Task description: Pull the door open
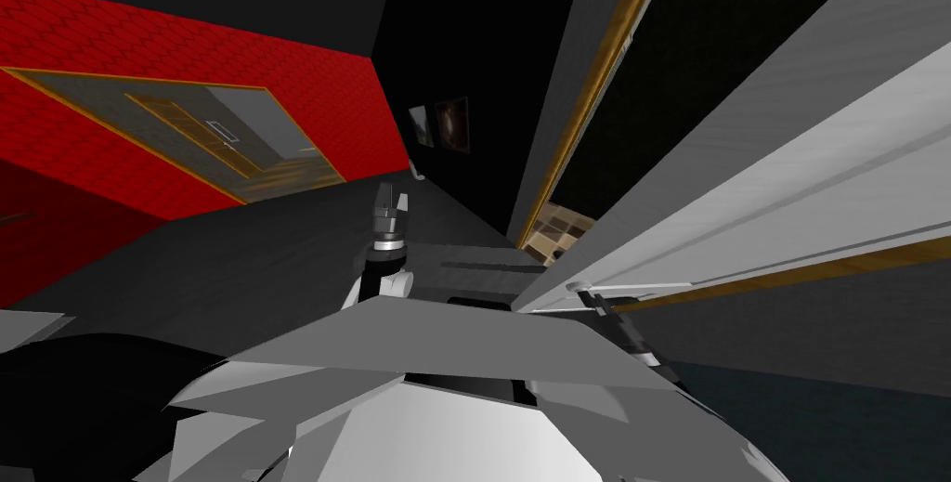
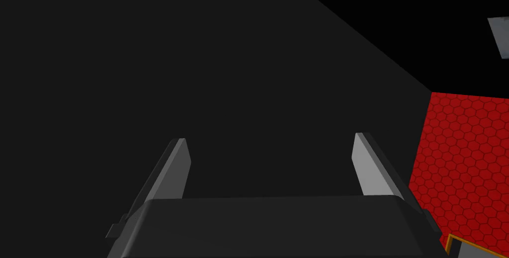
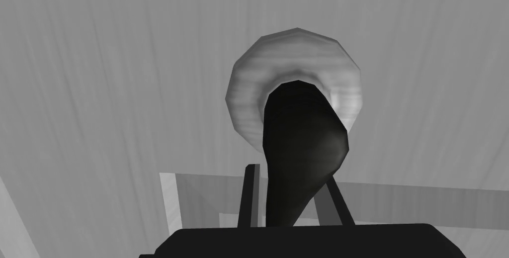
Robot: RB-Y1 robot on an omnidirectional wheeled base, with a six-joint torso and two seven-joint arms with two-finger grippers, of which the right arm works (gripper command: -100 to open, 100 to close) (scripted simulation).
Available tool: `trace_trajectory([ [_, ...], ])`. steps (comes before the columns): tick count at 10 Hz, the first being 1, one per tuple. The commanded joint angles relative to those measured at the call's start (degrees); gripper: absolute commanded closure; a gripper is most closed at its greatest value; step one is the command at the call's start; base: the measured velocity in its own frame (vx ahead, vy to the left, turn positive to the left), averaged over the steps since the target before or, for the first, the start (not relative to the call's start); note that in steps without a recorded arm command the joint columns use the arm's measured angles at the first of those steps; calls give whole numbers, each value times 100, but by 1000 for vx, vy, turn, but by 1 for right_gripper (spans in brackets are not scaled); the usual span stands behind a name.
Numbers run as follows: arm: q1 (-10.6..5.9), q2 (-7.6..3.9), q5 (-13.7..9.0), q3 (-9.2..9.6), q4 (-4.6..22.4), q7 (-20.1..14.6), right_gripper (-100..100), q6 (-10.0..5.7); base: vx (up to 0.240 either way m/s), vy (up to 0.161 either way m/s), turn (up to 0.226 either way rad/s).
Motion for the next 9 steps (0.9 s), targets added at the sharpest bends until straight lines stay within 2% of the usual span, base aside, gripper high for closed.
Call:
trace_trajectory([
  [1, -23, 0, 6, 21, 39, -5, 100, -21, -240, -108, 166],
  [9, -211, -18, 7, 71, 184, -41, 100, -25, -199, -72, 143],
])
